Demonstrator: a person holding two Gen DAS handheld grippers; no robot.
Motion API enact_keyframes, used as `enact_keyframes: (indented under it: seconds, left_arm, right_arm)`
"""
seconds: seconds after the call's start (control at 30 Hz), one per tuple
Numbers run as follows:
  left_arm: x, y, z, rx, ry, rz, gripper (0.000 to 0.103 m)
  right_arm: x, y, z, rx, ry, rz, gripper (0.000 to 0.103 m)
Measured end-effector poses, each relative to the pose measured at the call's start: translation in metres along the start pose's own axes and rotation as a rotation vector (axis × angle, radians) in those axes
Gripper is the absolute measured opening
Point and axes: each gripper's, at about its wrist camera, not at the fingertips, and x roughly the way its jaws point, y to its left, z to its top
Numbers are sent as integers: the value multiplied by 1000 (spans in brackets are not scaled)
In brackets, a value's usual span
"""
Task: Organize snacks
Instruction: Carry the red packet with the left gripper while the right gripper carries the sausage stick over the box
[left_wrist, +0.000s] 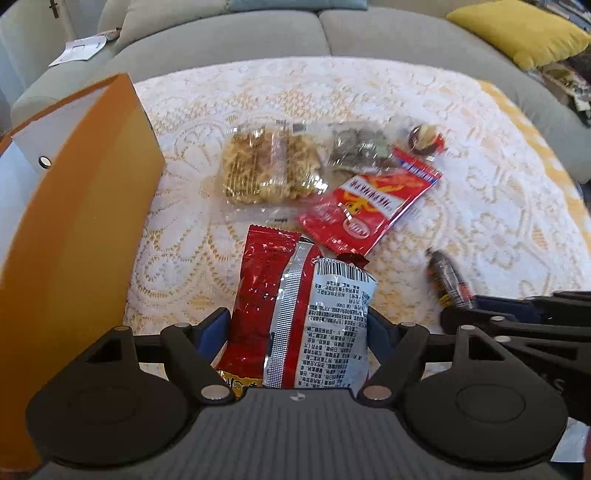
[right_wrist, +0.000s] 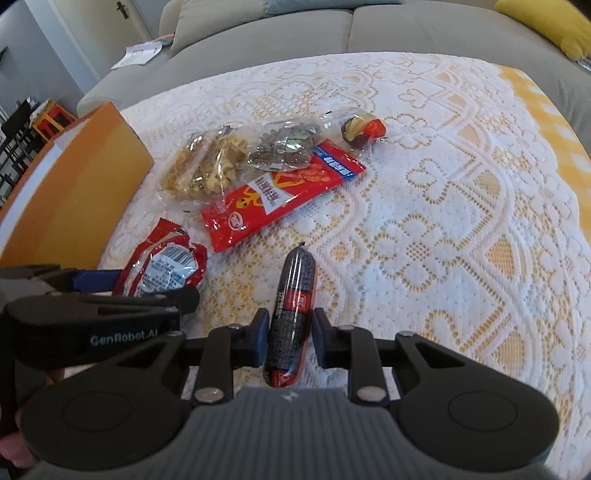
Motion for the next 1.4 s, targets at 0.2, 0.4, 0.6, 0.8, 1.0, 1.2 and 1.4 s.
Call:
enact_keyframes:
  seconds: [0.2,0.4,0.6,0.8,1.0,1.2,1.4]
  left_arm:
    - [-33,3,6,-23,-51,-7,88]
    - [-68,14,14,-59,-87,0,88]
    - [-102,36,17,-110,-137,12,88]
    - [-126,70,24,-162,-169,72,88]
    - [-135,113,31,-223,-179,125,88]
    - [-138,155,36,-258,-174,202,88]
    - [-133,195,41,-307,-165,224,88]
  right_arm:
    - [-18,7,0,-12,-46,15,21]
    - [-43,21,0,-26,-102,42,21]
    - [-67,49,3,-77,-155,108,21]
    - [-81,87,14,-166,-191,173,21]
    - [-82,129,30,-254,-205,244,21]
    - [-75,171,52,-321,-202,327,21]
    - [-53,205,76,-369,-156,404,21]
